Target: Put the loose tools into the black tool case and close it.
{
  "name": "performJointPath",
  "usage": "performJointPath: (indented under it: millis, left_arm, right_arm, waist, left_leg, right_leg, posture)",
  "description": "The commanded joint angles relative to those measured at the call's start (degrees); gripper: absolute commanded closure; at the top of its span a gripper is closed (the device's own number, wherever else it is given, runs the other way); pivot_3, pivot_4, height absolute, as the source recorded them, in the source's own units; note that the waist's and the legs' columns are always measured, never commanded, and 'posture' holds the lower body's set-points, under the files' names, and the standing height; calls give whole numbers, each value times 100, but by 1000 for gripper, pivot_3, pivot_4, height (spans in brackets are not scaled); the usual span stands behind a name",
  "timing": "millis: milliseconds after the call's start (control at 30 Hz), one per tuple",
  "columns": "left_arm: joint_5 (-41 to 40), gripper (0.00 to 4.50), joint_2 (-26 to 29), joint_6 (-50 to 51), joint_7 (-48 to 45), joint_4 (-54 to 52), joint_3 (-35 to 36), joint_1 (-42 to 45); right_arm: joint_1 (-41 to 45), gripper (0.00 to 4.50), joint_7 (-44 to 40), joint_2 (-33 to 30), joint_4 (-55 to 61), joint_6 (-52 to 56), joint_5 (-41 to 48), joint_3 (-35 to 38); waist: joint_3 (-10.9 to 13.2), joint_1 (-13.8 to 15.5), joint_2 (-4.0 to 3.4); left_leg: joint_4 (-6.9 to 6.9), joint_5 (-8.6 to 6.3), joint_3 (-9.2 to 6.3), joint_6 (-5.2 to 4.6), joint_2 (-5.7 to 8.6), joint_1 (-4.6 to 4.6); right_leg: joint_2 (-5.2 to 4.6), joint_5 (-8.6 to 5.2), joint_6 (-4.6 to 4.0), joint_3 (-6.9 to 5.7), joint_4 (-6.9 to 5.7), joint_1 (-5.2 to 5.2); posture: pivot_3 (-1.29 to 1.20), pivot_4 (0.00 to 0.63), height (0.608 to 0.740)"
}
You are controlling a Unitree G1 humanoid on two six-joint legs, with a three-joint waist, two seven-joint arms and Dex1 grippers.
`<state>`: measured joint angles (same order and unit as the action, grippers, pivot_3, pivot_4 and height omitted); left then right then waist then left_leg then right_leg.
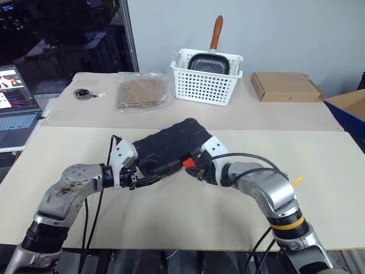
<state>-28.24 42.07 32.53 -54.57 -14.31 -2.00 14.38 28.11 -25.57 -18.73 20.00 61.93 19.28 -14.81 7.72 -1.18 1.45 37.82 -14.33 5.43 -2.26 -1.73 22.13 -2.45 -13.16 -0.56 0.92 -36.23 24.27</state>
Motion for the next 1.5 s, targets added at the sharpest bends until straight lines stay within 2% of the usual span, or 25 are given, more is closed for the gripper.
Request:
performJointPath:
  millis: [33, 300, 533, 567, 733, 967, 1100, 1200, 1233, 1267, 1300, 1500]
  left_arm:
    - [105, 1232, 33, 139, -65, -46, -220, -156]
    - [181, 1232, 31, 130, -100, -74, -264, -166]
    - [230, 1232, -3, 112, -63, -167, -290, -280]
    - [230, 1232, -11, 119, -56, -179, -288, -290]
    - [241, 1232, -50, 143, -27, -178, -276, -295]
    - [280, 1232, -99, 125, -2, -118, -262, -248]
    - [307, 1232, -99, 95, -14, -70, -261, -222]
    - [327, 1232, -100, 82, -11, -63, -266, -216]
    - [336, 1232, -105, 80, -8, -59, -271, -215]
    - [342, 1232, -108, 78, -6, -55, -274, -213]
    - [349, 1232, -107, 75, -6, -46, -275, -208]
    - [370, 1232, -131, 73, 9, -19, -290, -182]
  right_arm:
    - [68, 3354, 97, 335, 109, -450, 106, 312]
    - [-68, 3354, 26, 448, -464, -547, -22, 203]
    - [-230, 3354, -30, 686, -835, -1130, -74, 178]
    - [-293, 2555, -63, 662, -858, -1279, -135, 140]
    - [-426, 1204, -29, 496, -645, -1554, -286, 232]
    - [-677, 1204, -549, -400, 465, -741, 286, 546]
    - [-734, 2253, -489, -493, 433, -600, 330, 554]
    - [-612, 3236, -312, -259, 147, -625, 264, 454]
    - [-554, 3704, -272, -172, 50, -641, 236, 401]
    - [-517, 3921, -253, -118, -15, -655, 210, 365]
    - [-456, 4381, -225, -40, -119, -678, 173, 310]
    - [-132, 4448, -84, 346, -847, -1078, -117, 102]
  waist:
    - [0, -5, 0]
    - [-1, -28, -1]
    - [-13, -103, -1]
    - [-14, -107, -1]
    - [-16, -106, -2]
    - [-16, 12, -3]
    - [-16, 22, -3]
    - [-17, 15, -3]
    - [-17, 15, -3]
    - [-17, 18, -3]
    - [-17, 22, -3]
    - [-17, 29, -3]
  left_leg:
    - [0, 0, 0, 0, 0, 0]
    - [0, 0, 4, 0, -1, -9]
    - [0, 1, 4, 1, -8, -28]
    - [0, 1, 5, 2, -9, -30]
    - [0, 2, 5, 3, -8, -32]
    - [-1, -8, 3, 0, -3, -9]
    - [-3, -12, 1, 0, -7, -10]
    - [-3, -11, 2, 0, -6, -13]
    - [-3, -11, 3, 0, -6, -15]
    - [-3, -11, 3, 0, -6, -15]
    - [-3, -11, 3, 0, -6, -14]
    - [-3, -11, 3, 0, -4, -11]
  right_leg:
    - [0, 0, 0, 0, -1, 0]
    - [-1, 0, -1, 3, -3, -5]
    - [0, 1, -1, 7, -10, -15]
    - [0, 1, -1, 8, -11, -18]
    - [-2, 0, -1, 8, -9, -20]
    - [-10, -3, 7, 4, 4, -9]
    - [-6, -6, 3, 5, 4, -8]
    - [-5, -6, 3, 6, 4, -11]
    - [-3, -6, 3, 7, 4, -12]
    - [-3, -6, 3, 7, 4, -11]
    - [-3, -6, 3, 7, 3, -10]
    - [-3, -6, 3, 4, 5, -10]
  posture:
    - [0, 150, 740]
    - [0, 150, 740]
    - [0, 150, 740]
    - [0, 150, 740]
    - [0, 150, 740]
    - [0, 150, 740]
    - [0, 150, 740]
    - [0, 150, 740]
    - [0, 150, 740]
    - [0, 150, 740]
    - [0, 150, 740]
    - [0, 150, 740]
